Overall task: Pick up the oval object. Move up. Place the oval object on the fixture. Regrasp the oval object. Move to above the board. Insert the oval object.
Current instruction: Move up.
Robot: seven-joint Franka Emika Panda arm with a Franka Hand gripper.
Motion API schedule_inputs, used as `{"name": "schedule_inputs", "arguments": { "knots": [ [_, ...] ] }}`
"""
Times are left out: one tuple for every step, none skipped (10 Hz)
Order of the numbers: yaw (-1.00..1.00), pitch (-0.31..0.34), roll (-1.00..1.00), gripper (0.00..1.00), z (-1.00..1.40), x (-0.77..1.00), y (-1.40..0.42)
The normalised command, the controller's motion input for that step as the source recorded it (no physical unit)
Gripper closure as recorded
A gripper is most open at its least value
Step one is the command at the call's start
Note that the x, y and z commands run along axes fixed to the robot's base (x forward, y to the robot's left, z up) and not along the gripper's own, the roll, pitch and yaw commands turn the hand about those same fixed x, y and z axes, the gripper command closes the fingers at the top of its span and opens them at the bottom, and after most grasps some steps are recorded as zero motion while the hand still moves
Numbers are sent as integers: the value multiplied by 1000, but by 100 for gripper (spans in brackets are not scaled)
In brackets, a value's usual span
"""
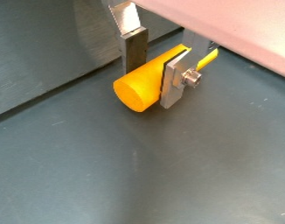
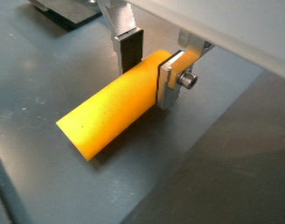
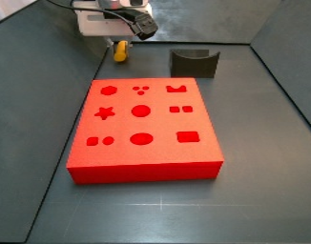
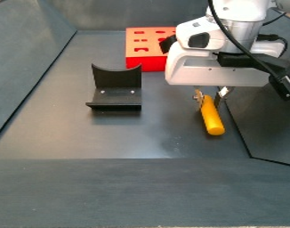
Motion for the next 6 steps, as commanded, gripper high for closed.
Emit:
{"name": "schedule_inputs", "arguments": {
  "knots": [
    [0, 0, 0, 100, 833, 0, 0],
    [-40, 2, -4, 100, 832, -20, -17],
    [-47, 21, 2, 100, 742, -60, -18],
    [-48, 29, 16, 100, 634, -60, -5],
    [-45, 43, 35, 100, 470, -45, 6],
    [-40, 57, 55, 100, 298, -33, 9]
  ]
}}
